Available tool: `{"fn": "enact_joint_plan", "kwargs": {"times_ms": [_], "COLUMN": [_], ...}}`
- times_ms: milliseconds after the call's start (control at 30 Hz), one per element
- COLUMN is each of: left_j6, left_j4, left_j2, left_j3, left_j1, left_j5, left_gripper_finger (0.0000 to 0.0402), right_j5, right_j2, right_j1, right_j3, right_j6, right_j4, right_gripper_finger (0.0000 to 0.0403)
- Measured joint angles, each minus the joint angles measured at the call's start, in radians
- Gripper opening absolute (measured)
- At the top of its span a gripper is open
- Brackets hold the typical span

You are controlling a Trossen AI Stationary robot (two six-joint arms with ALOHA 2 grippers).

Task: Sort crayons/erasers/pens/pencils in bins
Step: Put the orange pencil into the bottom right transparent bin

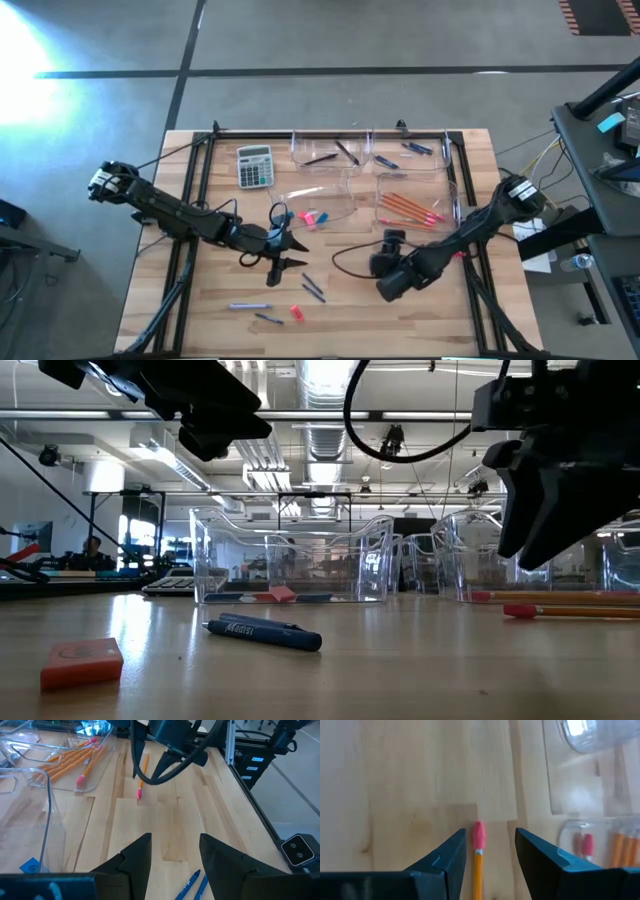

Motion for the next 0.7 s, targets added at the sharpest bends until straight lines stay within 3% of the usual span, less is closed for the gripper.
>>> {"fn": "enact_joint_plan", "kwargs": {"times_ms": [500,700], "left_j6": [0.000,0.000], "left_j4": [-0.001,0.000], "left_j2": [0.000,0.000], "left_j3": [-0.007,-0.007], "left_j1": [0.000,0.000], "left_j5": [-0.003,-0.017], "left_gripper_finger": [0.0152,0.0152], "right_j5": [-0.093,-0.105], "right_j2": [-0.151,-0.133], "right_j1": [-0.050,-0.050], "right_j3": [-0.240,-0.283], "right_j6": [0.006,0.041], "right_j4": [0.316,0.346], "right_gripper_finger": [0.0149,0.0148]}}
